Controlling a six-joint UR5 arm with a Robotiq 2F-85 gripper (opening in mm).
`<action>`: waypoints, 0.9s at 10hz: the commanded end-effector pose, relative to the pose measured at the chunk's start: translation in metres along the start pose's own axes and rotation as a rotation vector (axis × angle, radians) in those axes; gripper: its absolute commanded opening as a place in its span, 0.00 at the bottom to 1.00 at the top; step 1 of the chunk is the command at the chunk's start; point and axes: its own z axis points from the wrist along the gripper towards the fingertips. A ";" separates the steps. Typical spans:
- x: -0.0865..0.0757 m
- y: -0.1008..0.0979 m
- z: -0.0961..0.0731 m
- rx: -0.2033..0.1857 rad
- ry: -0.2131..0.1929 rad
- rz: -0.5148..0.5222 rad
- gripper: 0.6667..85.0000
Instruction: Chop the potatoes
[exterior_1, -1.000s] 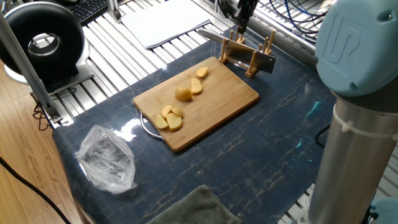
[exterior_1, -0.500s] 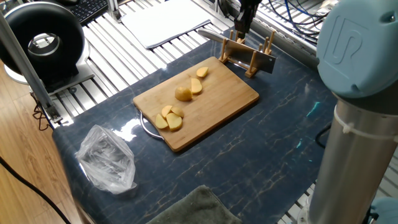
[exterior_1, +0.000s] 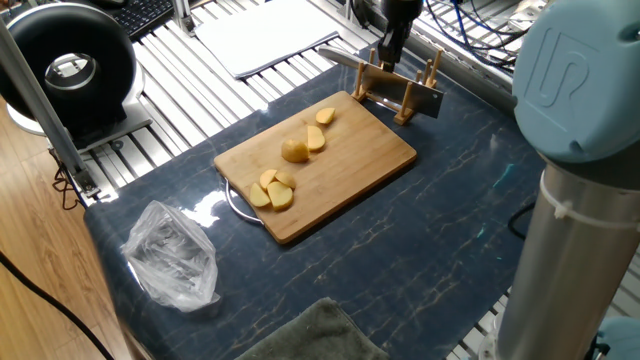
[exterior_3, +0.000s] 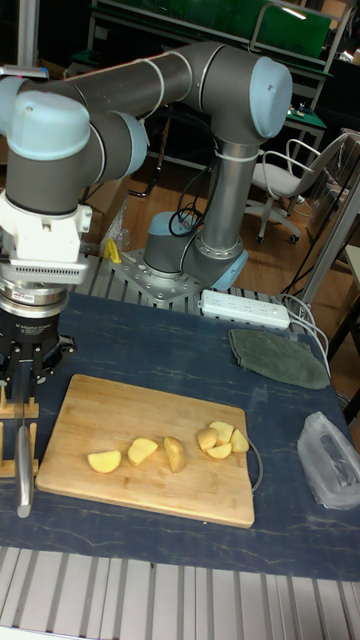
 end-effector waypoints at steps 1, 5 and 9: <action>-0.001 0.002 0.010 0.003 -0.007 -0.005 0.38; 0.002 0.004 0.023 0.008 -0.008 -0.012 0.37; 0.006 0.002 0.030 0.016 -0.013 -0.022 0.36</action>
